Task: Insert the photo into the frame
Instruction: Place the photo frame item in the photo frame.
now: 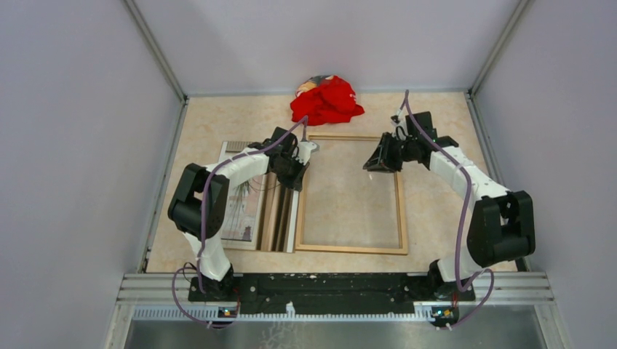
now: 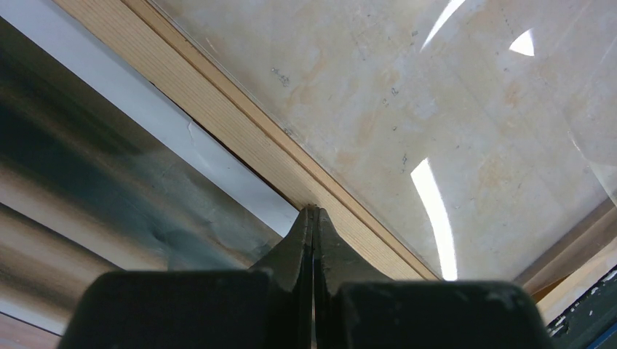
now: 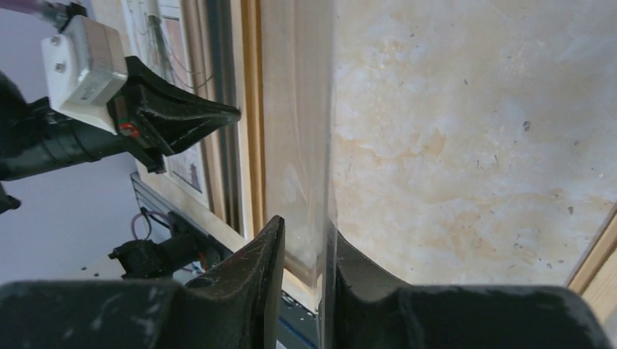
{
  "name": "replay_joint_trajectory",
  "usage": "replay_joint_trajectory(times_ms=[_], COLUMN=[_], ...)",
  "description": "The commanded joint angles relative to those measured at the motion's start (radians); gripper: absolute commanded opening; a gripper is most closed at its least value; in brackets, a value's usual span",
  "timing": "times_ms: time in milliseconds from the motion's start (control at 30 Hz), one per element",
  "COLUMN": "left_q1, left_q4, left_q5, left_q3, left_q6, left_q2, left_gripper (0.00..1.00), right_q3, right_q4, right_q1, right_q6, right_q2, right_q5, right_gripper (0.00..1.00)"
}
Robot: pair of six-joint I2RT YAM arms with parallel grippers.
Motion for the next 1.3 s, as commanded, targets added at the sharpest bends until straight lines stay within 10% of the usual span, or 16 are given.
replay_joint_trajectory(times_ms=[0,1267], left_q1=[-0.011,0.09], left_q4=[0.031,-0.021], left_q5=[-0.005,0.14], left_q3=[-0.025,0.016], left_q6=[0.012,0.005], left_q2=[0.011,-0.028], left_gripper=[0.0,0.0], right_q3=[-0.013,-0.223], right_q4=[0.133,0.606], right_q1=[-0.01,-0.065], right_q6=[0.063,0.371], right_q2=[-0.049,-0.015], right_q5=[-0.125,-0.33], right_gripper=[0.22,0.2])
